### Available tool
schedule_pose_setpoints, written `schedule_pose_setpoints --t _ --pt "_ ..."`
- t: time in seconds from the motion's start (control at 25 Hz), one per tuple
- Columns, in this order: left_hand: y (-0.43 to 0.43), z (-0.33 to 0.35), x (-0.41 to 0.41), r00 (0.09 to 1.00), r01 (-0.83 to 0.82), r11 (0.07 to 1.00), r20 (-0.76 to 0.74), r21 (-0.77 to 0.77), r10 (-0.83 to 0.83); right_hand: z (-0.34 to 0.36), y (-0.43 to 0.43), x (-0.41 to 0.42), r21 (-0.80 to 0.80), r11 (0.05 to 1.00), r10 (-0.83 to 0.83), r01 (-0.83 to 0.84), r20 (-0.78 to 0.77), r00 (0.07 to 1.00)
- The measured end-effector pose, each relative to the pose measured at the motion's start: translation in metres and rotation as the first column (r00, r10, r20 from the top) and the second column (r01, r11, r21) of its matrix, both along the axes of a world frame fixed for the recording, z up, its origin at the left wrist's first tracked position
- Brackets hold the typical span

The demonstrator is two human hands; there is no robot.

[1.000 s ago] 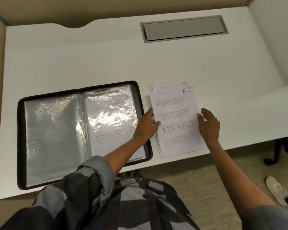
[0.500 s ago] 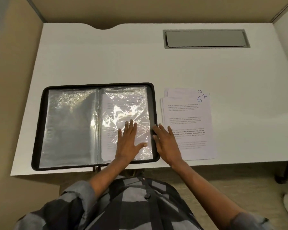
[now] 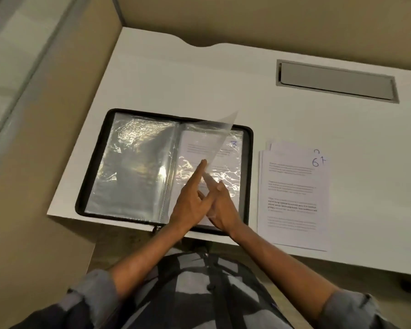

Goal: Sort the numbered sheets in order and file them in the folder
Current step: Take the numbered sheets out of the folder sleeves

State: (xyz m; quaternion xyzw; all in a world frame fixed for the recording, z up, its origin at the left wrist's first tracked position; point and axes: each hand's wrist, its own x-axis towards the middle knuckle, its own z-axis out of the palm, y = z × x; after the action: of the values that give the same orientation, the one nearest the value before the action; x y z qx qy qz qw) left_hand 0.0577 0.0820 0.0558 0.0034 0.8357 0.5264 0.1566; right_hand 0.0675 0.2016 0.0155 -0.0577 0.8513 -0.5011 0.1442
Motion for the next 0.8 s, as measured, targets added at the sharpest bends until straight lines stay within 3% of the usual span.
schedule_pose_setpoints --t 0.12,0.24,0.36,0.52,0.68,0.8 --pt "-0.033 0.032 -0.001 0.989 -0.091 0.996 -0.117 0.021 0.093 0.024 -0.038 -0.014 -0.119 0.989 0.091 -0.084 0.052 0.995" --pt "-0.063 0.058 0.001 0.931 -0.181 0.983 -0.327 -0.033 0.161 0.039 -0.077 -0.023 -0.045 0.973 0.223 -0.226 -0.065 0.973" --pt "-0.081 0.061 0.001 0.879 -0.221 0.957 -0.463 -0.186 0.113 0.026 -0.106 -0.027 0.084 0.929 0.369 -0.359 -0.177 0.913" --pt "-0.099 0.013 0.002 0.922 -0.194 0.935 -0.382 -0.298 0.07 -0.014 -0.09 -0.038 0.416 0.83 0.459 -0.371 -0.133 0.878" --pt "-0.1 -0.048 -0.01 0.975 -0.058 0.894 -0.219 -0.445 -0.046 -0.039 -0.024 -0.053 0.568 0.787 0.337 -0.243 -0.065 0.939" --pt "-0.088 -0.075 -0.028 0.958 0.086 0.863 -0.196 -0.498 -0.209 -0.05 0.022 -0.061 0.626 0.763 0.217 -0.164 -0.008 0.976"
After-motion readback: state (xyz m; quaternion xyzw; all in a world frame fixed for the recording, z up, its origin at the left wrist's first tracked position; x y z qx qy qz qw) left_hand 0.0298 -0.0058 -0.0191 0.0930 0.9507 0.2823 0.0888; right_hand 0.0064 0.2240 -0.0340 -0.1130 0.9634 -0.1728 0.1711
